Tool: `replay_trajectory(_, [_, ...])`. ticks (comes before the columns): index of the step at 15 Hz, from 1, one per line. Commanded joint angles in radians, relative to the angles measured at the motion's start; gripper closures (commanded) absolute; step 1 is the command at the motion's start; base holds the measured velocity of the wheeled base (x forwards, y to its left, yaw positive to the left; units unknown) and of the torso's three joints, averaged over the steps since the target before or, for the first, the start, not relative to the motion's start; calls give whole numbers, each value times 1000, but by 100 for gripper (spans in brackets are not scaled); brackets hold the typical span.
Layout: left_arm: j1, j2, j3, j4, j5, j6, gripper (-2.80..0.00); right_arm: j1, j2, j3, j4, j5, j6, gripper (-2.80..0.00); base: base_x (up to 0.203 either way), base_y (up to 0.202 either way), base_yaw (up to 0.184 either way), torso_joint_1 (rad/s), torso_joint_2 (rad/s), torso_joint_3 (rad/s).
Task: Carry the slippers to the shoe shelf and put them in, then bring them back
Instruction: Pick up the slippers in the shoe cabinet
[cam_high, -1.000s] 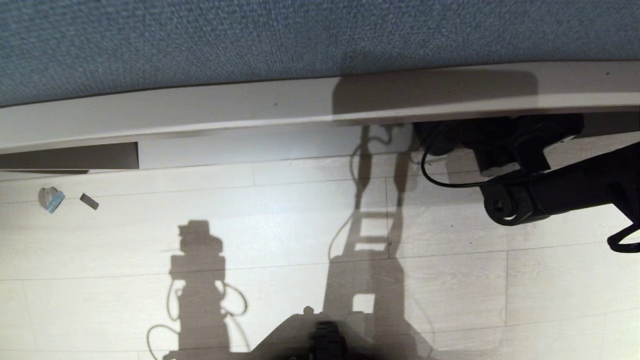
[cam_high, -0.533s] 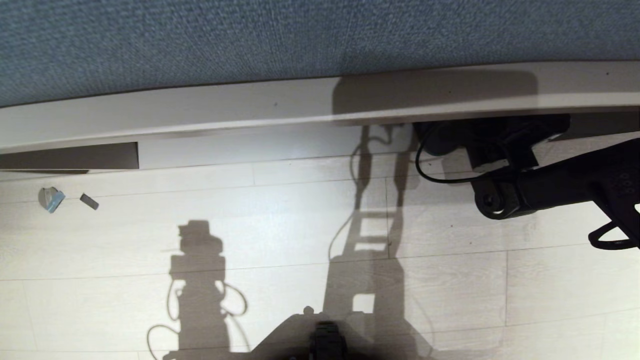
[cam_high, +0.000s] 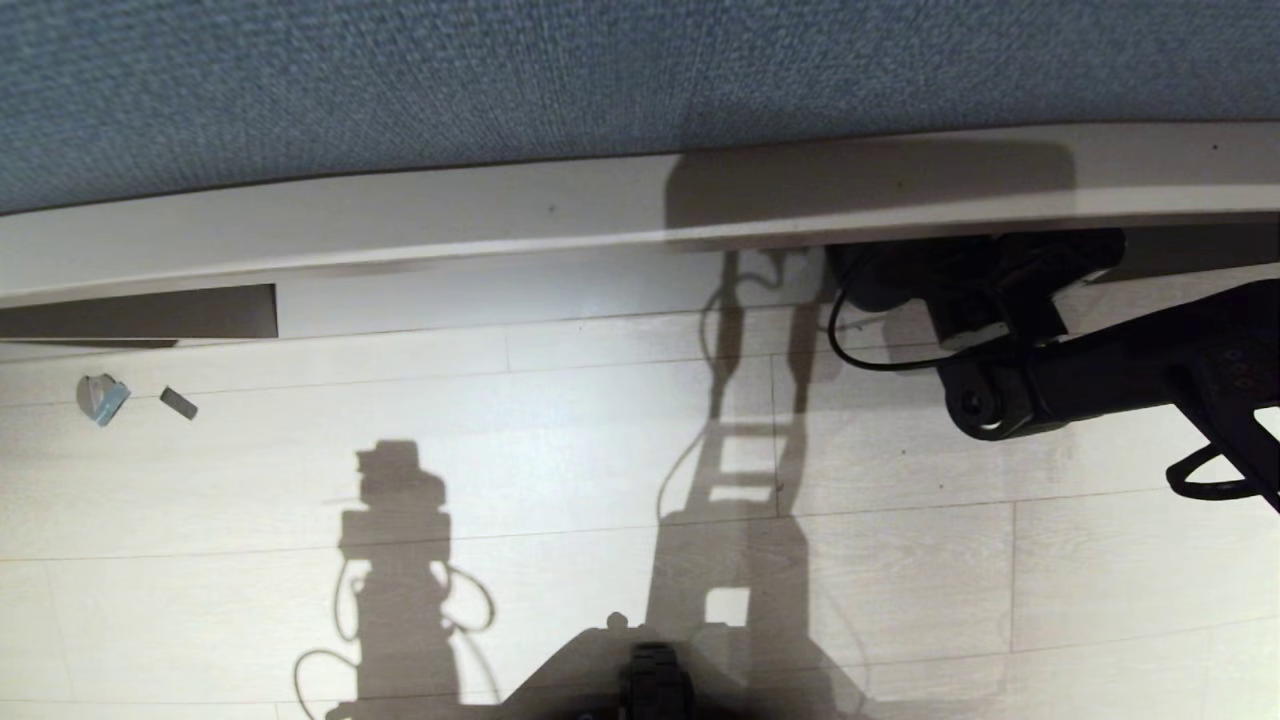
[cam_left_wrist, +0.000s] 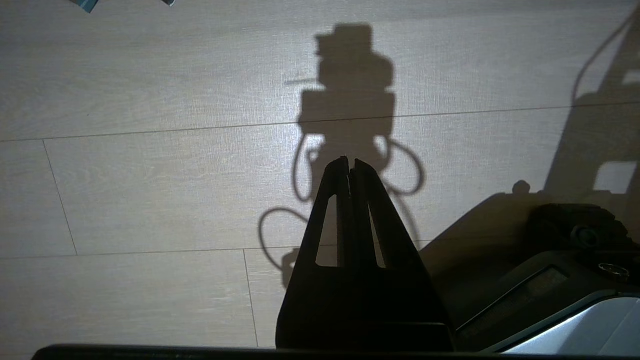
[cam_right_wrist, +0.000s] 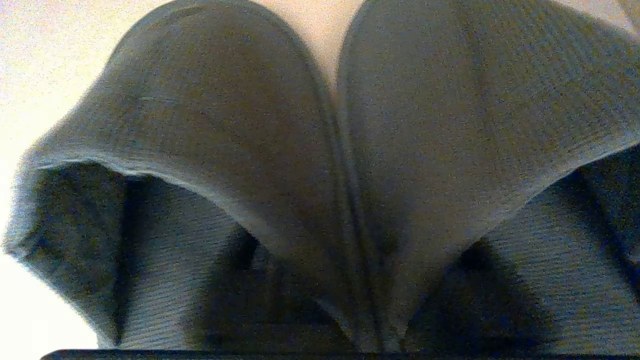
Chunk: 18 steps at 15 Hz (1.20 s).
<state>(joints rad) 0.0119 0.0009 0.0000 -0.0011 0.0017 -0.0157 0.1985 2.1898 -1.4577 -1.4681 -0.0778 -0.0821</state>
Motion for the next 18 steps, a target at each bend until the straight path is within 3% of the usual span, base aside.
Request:
replay_trajectory(1, [0, 1, 0, 0, 0, -1, 0, -1, 2, 0, -11, 3, -1, 0, 0, 0, 0, 0, 0, 0])
replay_trajectory(7, [0, 0, 0, 0, 0, -3, 0, 2, -63, 56, -20, 8, 0, 0, 0, 0, 0, 0, 0, 0])
replay_trajectory(13, [0, -1, 0, -2, 0, -3, 0, 60, -268, 383, -22, 82, -9, 0, 0, 0, 0, 0, 0, 0])
replay_trajectory(18, [0, 1, 0, 0, 0, -1, 0, 153, -383, 664, -60, 79, -109, 0, 0, 0, 0, 0, 0, 0])
